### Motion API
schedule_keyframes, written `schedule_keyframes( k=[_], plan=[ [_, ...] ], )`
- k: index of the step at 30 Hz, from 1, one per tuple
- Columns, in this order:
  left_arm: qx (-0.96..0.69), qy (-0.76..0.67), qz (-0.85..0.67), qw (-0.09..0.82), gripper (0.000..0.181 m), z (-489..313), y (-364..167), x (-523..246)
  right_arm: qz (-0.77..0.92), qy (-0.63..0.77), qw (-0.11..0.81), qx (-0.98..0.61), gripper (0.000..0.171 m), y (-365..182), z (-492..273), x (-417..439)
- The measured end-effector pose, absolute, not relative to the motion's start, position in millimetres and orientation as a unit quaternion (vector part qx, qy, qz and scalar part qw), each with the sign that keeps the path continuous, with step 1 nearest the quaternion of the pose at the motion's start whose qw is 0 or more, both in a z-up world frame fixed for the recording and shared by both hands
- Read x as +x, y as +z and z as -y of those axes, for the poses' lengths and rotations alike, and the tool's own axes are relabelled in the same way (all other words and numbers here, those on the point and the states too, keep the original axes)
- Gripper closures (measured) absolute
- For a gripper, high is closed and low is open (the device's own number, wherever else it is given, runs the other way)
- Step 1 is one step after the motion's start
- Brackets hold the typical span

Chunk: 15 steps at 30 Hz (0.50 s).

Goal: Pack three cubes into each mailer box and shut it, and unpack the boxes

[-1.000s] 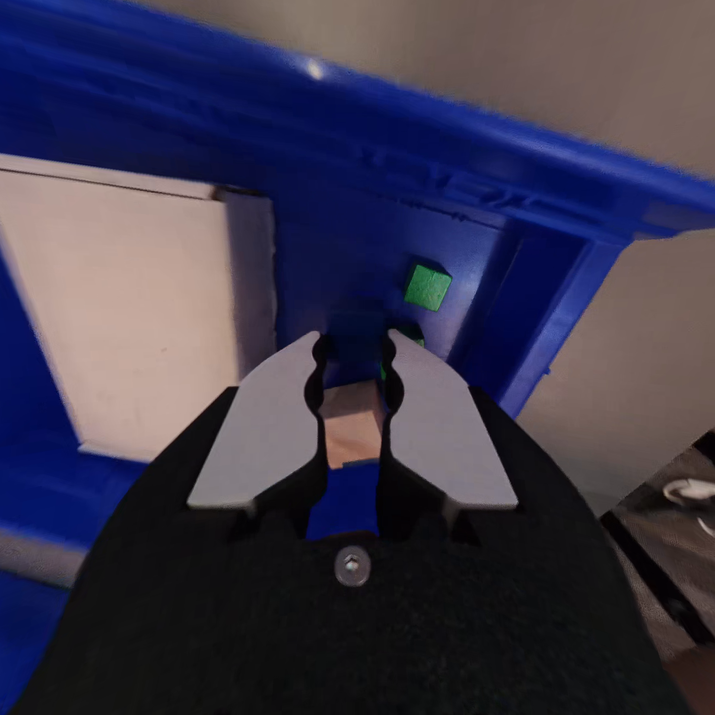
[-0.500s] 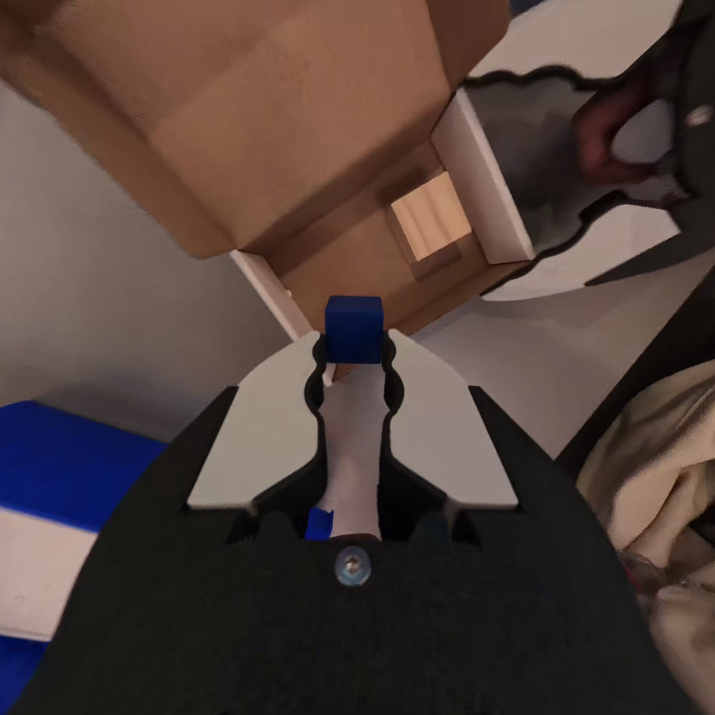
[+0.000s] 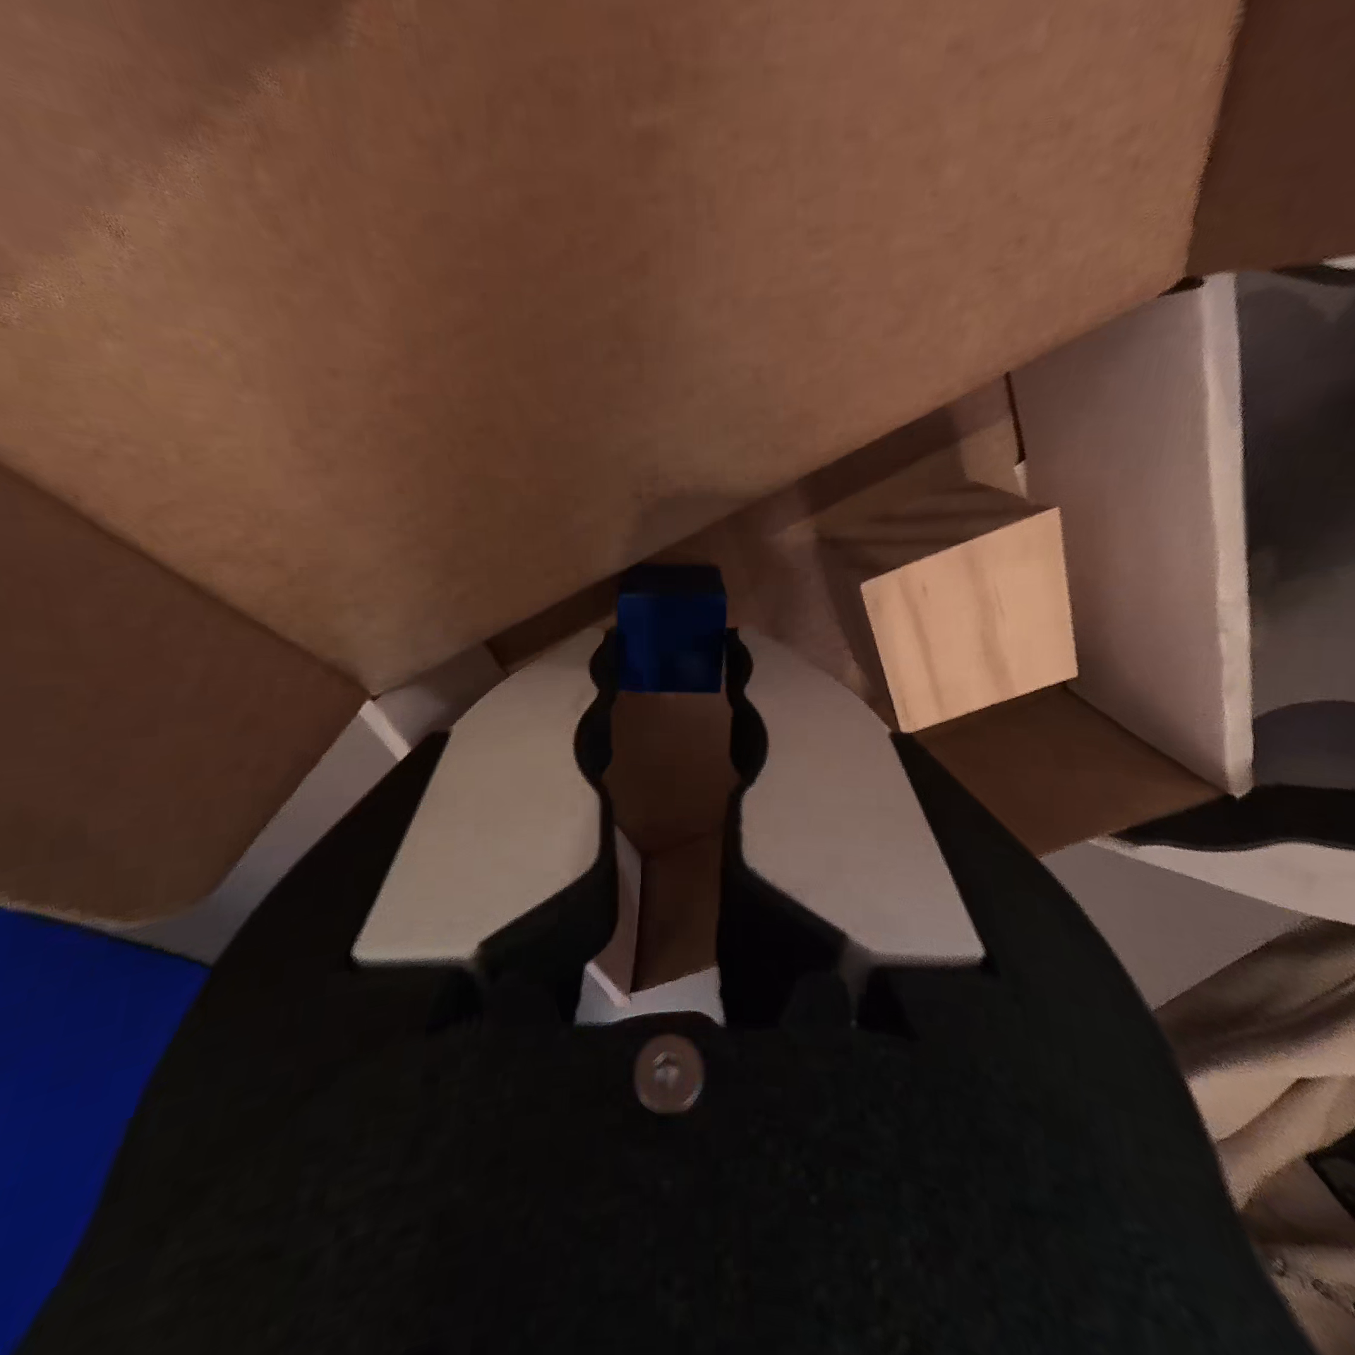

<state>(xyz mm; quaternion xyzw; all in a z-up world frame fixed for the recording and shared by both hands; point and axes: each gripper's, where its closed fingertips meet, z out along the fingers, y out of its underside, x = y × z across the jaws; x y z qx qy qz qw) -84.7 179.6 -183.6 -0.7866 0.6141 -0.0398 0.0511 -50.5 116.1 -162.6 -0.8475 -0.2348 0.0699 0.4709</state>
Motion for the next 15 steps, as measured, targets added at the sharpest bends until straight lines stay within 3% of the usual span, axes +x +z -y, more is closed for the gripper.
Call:
schedule_keyframes(
  k=[3, 7, 10, 11, 15],
  plan=[
    [-0.773, -0.068, -0.626, 0.074, 0.118, -172.2, -159.1, -90.1, 0.236, 0.069, 0.470, -0.847, 0.052, -162.7, -115.5, -50.5],
    [-0.705, -0.160, -0.676, 0.144, 0.121, -154.4, -88.3, -125.9, 0.237, 0.069, 0.469, -0.848, 0.052, -162.7, -114.6, -50.5],
    [-0.652, -0.145, -0.714, 0.211, 0.131, -167.9, -52.2, -186.4, 0.236, 0.070, 0.470, -0.848, 0.052, -162.6, -114.7, -50.7],
    [-0.638, -0.129, -0.727, 0.217, 0.142, -173.2, -50.4, -209.6, 0.235, 0.071, 0.469, -0.848, 0.052, -162.6, -114.8, -50.7],
    [-0.618, -0.102, -0.761, 0.170, 0.138, -182.2, -78.4, -281.6, 0.235, 0.070, 0.469, -0.848, 0.052, -162.6, -114.7, -50.7]
  ],
)
